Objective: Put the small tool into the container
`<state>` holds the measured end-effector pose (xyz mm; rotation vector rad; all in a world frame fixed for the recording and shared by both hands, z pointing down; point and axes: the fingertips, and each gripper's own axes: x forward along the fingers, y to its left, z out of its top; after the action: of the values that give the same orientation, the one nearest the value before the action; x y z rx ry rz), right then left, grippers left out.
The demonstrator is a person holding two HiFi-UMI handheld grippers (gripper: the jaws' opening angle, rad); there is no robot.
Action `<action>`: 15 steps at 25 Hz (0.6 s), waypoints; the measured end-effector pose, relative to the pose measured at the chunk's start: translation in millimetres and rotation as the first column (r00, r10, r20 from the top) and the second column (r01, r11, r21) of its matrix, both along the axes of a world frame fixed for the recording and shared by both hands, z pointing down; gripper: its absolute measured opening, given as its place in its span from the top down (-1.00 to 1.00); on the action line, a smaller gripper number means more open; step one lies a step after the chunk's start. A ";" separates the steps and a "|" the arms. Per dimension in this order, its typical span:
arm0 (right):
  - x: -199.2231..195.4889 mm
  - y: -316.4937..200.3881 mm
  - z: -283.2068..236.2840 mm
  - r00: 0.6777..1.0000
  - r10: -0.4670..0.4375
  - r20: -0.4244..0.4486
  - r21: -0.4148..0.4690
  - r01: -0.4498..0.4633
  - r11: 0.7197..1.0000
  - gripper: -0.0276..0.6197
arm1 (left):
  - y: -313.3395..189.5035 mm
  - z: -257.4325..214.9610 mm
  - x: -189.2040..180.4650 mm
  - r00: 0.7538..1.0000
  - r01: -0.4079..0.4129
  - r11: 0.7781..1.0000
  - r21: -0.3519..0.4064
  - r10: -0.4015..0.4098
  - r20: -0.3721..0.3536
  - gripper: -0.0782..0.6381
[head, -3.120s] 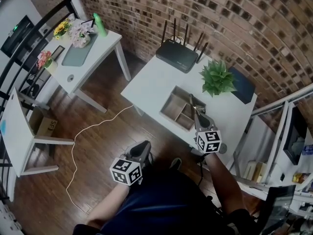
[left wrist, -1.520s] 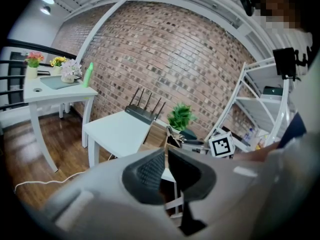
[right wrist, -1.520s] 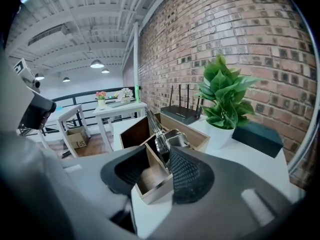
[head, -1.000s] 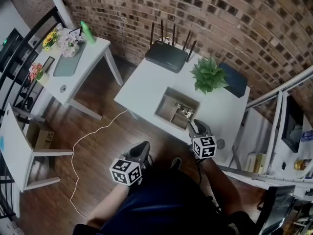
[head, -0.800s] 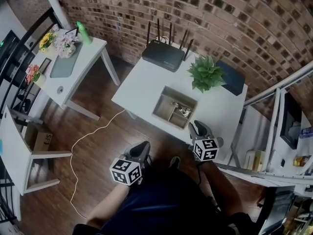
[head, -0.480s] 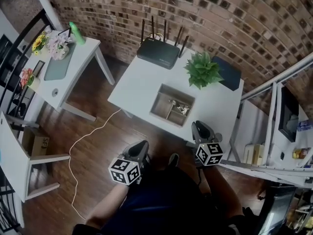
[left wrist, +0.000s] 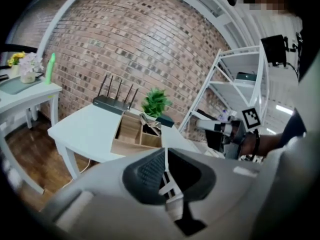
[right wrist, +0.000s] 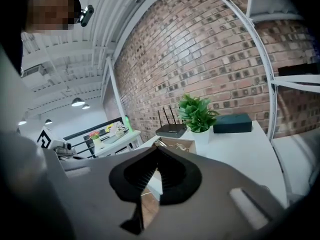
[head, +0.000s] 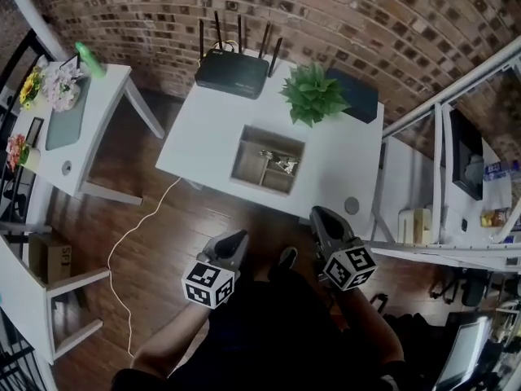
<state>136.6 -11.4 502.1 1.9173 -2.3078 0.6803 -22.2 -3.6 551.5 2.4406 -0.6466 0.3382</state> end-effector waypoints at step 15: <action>37.1 75.7 -34.6 0.994 -0.104 -0.037 0.074 0.106 0.992 0.88 | 61.8 -54.6 83.8 0.999 0.047 0.996 0.074 -0.045 -0.028 0.74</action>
<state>173.7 64.3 467.5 1.8065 -2.4268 0.5535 61.6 58.3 496.9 2.4923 -0.7142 0.2671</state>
